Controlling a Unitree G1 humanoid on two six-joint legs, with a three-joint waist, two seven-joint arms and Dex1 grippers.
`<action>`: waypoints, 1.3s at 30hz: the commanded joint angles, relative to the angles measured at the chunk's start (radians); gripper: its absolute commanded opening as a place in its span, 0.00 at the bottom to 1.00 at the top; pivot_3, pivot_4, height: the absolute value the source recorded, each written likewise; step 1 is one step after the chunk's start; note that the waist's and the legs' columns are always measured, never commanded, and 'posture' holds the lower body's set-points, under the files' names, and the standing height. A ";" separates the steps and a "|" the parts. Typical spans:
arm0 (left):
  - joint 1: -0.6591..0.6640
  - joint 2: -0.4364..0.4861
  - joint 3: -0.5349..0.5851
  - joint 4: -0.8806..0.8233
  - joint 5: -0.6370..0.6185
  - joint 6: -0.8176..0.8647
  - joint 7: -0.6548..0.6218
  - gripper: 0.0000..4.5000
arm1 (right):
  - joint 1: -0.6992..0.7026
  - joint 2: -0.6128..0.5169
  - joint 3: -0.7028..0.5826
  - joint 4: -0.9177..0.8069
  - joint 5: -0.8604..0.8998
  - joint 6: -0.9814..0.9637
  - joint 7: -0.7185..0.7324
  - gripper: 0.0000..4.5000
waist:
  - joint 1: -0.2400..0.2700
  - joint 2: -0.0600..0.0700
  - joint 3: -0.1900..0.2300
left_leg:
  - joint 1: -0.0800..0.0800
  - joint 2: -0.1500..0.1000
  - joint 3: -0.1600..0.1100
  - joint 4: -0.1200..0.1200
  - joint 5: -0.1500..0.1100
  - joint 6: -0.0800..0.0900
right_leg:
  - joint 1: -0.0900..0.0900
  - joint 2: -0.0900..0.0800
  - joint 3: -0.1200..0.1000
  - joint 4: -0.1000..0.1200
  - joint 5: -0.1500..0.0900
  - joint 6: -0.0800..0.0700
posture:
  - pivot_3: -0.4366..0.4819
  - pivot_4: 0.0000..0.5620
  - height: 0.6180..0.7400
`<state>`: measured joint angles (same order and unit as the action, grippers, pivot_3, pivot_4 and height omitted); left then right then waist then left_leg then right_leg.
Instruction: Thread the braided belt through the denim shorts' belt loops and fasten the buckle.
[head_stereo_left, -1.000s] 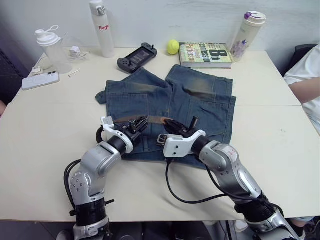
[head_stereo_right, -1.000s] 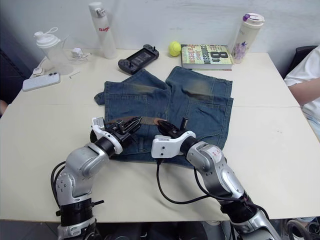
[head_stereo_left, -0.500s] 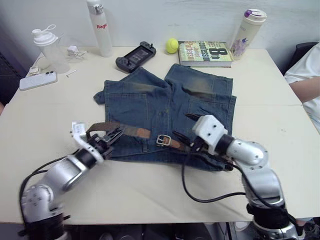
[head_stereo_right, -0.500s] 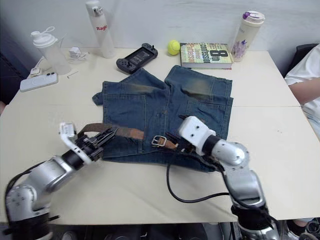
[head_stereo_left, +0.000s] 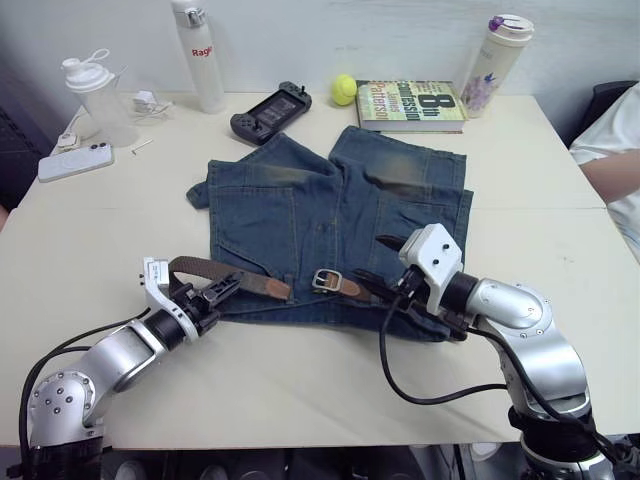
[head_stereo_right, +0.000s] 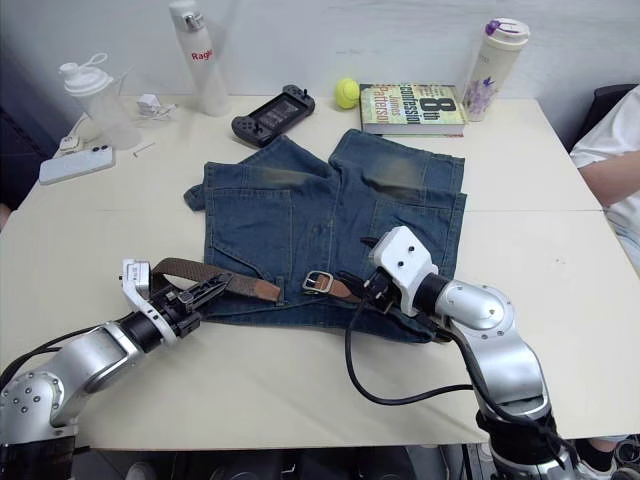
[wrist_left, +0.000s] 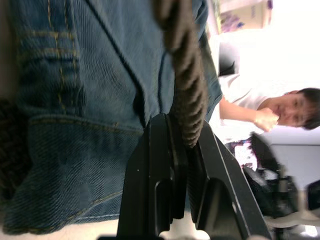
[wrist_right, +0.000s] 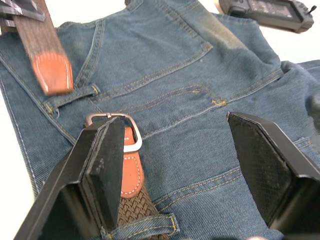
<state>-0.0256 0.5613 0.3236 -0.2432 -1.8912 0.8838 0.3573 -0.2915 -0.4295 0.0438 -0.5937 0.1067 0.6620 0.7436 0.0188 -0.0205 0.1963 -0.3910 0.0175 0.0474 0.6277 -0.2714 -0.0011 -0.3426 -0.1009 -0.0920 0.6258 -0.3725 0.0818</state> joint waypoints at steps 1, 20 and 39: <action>0.013 -0.001 0.002 -0.011 0.005 -0.028 -0.002 0.00 | -0.007 -0.018 -0.017 -0.055 0.041 0.015 -0.020 0.78 | 0.000 0.001 0.000 | 0.000 0.000 0.000 0.000 0.000 0.000 | 0.000 0.000 0.000 0.000 0.000 0.000 | 0.48 0.27 1.00; -0.079 0.066 -0.068 -0.170 0.109 -0.065 0.098 0.00 | -0.027 -0.043 -0.008 -0.084 0.146 0.055 -0.104 0.78 | 0.003 0.001 0.001 | 0.000 0.000 0.000 0.000 0.000 0.000 | 0.000 0.000 0.000 0.000 0.000 0.000 | 0.48 0.27 1.00; -0.016 0.025 -0.125 -0.135 0.084 -0.128 0.156 0.00 | -0.063 -0.054 -0.003 -0.106 0.208 0.080 -0.152 0.78 | 0.005 0.001 0.001 | 0.000 0.000 0.001 0.001 0.000 0.000 | 0.000 0.000 0.001 0.000 0.000 0.000 | 0.48 0.27 1.00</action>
<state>-0.0324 0.5914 0.2096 -0.3748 -1.8203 0.7620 0.5299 -0.3424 -0.4699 0.0418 -0.6495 0.3000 0.7448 0.5978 0.0240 -0.0190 0.1972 -0.3911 0.0170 0.0483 0.6286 -0.2715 -0.0012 -0.3427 -0.1013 -0.0912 0.6262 -0.3724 0.0820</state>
